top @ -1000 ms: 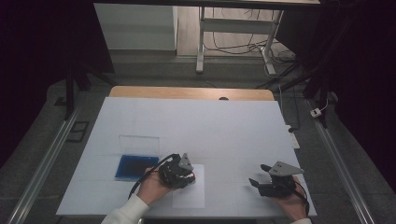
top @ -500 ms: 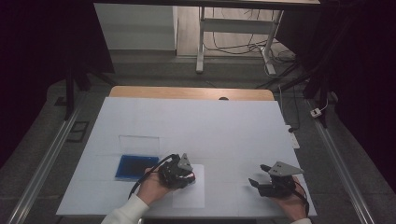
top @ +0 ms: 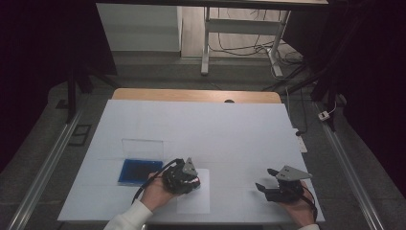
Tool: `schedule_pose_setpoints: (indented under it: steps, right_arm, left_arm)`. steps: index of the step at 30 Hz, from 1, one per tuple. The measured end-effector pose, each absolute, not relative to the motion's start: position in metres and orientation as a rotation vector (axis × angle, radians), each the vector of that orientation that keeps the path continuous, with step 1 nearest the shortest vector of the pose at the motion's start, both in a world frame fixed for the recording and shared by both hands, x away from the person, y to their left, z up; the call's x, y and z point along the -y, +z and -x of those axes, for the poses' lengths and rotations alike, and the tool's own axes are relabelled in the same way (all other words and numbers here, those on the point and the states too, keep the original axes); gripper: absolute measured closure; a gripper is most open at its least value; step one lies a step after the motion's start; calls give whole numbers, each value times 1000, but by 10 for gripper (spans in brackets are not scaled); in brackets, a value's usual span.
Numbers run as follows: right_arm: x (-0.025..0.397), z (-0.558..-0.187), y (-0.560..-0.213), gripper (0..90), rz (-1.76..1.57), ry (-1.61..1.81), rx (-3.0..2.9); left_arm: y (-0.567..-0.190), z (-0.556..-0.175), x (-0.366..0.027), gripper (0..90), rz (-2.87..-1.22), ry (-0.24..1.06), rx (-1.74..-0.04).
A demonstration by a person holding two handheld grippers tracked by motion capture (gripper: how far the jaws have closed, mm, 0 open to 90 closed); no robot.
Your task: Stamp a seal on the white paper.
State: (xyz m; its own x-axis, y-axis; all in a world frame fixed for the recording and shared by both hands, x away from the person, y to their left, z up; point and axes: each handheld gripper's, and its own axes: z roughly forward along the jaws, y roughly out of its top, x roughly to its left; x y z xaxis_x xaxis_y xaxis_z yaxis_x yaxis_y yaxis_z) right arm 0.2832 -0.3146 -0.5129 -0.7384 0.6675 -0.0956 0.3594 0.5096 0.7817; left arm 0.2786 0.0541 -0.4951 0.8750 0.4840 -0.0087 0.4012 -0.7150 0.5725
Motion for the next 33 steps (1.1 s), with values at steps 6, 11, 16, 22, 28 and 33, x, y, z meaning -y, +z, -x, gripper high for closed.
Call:
schedule_pose_setpoints:
  steps: [6, 11, 16, 22, 28, 33]
  right_arm:
    - [314, -283, -513, 267, -855, 1097, -2364]
    - [314, -283, -513, 267, -851, 1095, -2369]
    - [316, -283, -513, 267, -853, 1100, -2367]
    - [318, -283, -512, 267, -855, 1099, -2361]
    - [317, -283, -512, 267, -855, 1091, -2362]
    - [318, -283, -513, 267, -855, 1096, -2363]
  left_arm:
    - [-495, -278, -54, 708, -2460, 197, -638]
    - [-493, -278, -57, 705, -2429, 184, -645]
    - [-491, -279, -58, 703, -2420, 191, -647]
    - [-481, -282, -71, 703, -2317, 159, -684]
    - [-474, -282, -79, 702, -2275, 135, -686]
    - [-468, -281, -83, 702, -2249, 136, -685]
